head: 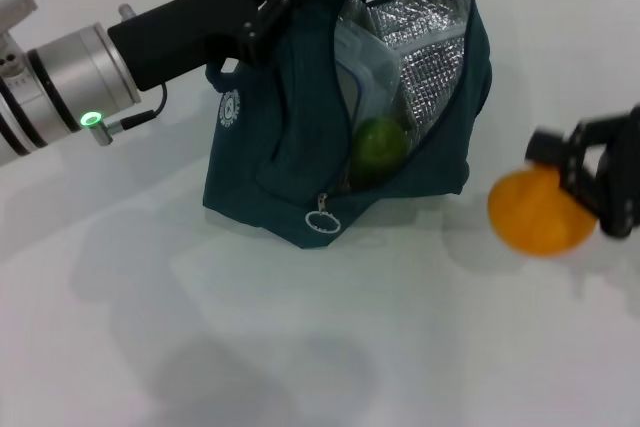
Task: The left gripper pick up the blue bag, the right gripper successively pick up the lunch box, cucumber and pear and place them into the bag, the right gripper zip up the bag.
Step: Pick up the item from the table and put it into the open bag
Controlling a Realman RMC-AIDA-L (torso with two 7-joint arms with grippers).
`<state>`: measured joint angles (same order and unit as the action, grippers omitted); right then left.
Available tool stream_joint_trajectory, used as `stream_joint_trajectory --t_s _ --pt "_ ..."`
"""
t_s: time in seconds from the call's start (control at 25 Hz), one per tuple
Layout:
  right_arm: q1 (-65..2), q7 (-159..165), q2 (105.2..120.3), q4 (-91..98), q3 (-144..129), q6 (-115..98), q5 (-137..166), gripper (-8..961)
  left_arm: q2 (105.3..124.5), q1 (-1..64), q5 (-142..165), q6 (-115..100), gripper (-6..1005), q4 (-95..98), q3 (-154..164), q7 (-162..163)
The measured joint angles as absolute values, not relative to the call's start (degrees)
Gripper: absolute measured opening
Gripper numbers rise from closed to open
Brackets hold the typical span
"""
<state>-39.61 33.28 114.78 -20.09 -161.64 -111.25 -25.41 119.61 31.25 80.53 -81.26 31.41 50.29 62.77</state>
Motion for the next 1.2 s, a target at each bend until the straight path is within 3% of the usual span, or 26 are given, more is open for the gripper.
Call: stream_joint_trajectory --t_s 0.28,0.68,1.2 --pt "-44.0 39.1 115.01 -18.6 -161.6 -113.2 -35.2 26 119.71 31.0 80.1 -81.3 40 31.2 51.8 62.0" --pt "-56.3 42.1 115.33 -15.2 -161.7 -103.2 -33.7 25 119.89 31.0 79.4 -83.7 40 30.8 51.9 60.9" --pt "-61.1 42.3 115.39 -9.0 -161.7 -91.5 -27.1 24 119.65 30.8 78.6 -85.6 40 31.2 51.8 60.2"
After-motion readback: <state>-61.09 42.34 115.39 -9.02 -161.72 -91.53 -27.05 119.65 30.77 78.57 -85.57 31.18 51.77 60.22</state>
